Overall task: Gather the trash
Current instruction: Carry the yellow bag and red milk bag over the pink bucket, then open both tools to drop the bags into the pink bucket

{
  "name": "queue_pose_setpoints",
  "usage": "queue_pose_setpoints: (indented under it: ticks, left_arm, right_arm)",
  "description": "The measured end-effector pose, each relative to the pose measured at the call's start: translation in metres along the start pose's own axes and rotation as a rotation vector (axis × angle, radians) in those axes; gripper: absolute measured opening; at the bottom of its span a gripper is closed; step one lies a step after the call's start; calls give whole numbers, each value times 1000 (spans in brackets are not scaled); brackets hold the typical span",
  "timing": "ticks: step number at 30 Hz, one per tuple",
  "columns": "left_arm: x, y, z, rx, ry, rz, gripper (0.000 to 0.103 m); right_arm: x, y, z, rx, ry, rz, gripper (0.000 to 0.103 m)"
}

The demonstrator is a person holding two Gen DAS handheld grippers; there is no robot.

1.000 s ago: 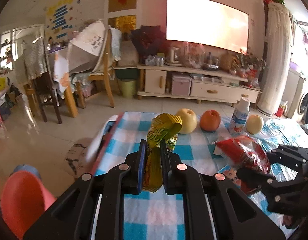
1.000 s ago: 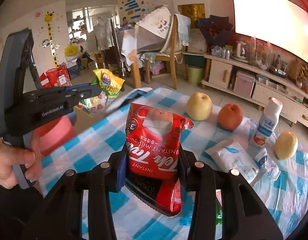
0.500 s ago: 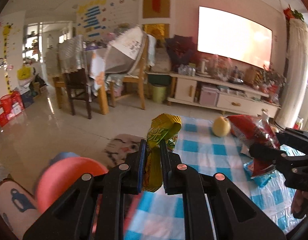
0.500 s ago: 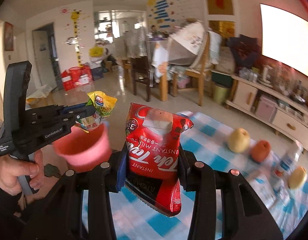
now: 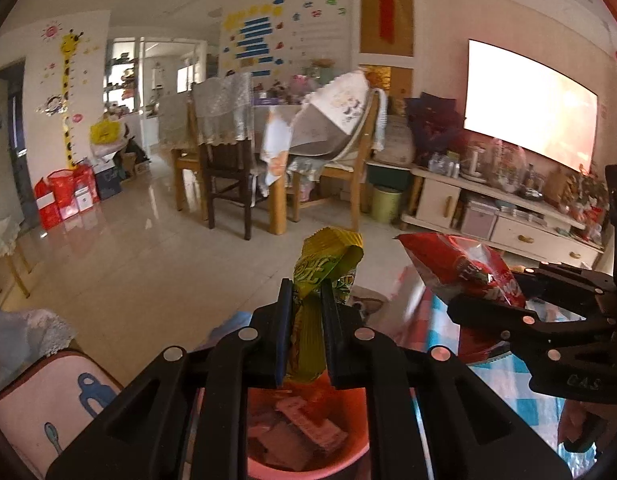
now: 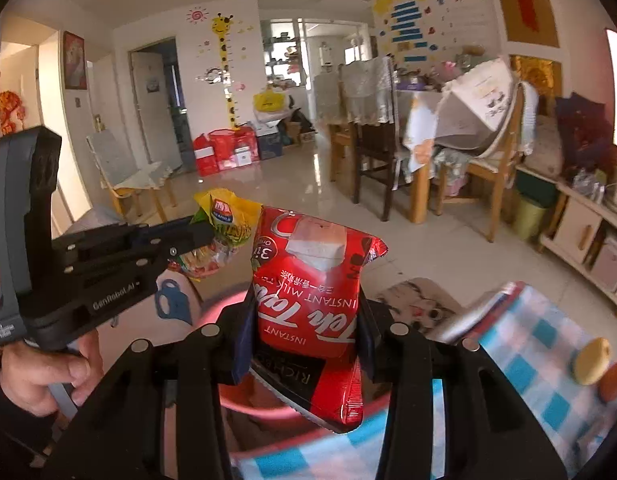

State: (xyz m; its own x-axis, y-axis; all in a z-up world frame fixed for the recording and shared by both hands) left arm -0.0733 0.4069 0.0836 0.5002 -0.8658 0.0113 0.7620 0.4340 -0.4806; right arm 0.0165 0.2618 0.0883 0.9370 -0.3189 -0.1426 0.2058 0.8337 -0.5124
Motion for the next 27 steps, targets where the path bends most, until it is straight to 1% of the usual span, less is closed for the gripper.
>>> queue_pose_setpoints:
  ticks: [3, 5, 9, 15, 17, 20, 24, 26, 27]
  left_arm:
    - [-16, 10, -5, -14, -20, 5, 15]
    - [-24, 18, -10, -29, -30, 3, 15]
    - [-29, 35, -23, -58, -34, -4, 15]
    - [-39, 49, -43, -92, -46, -5, 15]
    - [-42, 54, -47, -101, -55, -9, 15]
    - [-39, 62, -53, -122, -56, -10, 16]
    - [-40, 67, -59, -131, -55, -3, 17]
    - [-43, 69, -60, -132, -65, 5, 23]
    - [-44, 70, -60, -133, -70, 10, 33]
  right_arm:
    - [-10, 21, 3, -18, 2, 21, 43]
    - [-16, 28, 0, -27, 12, 32, 43]
    - [-19, 47, -4, -51, 34, 51, 43]
    - [-17, 62, -12, -78, 54, 60, 43]
    - [-15, 71, -12, -94, 54, 47, 43]
    - [-11, 80, -13, -111, 58, 49, 44]
    - [-5, 93, -15, -129, 85, 51, 45]
    - [-2, 94, -18, -133, 99, 50, 46]
    - [0, 95, -19, -133, 106, 49, 47]
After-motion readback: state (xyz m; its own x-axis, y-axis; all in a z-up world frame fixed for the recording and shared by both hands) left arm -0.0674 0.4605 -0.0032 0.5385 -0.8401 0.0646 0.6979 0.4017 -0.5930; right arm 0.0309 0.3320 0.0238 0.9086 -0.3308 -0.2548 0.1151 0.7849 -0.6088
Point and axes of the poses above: each gripper's, at about its wrist camera, not at the fingertips, and y roughly the way its jaws point, x to its right, z to its top, the point moved 4 cm from there along y, roughly the way its jaws point, and after that the axes turned 3 degrees about z, right-handed, at the moved point
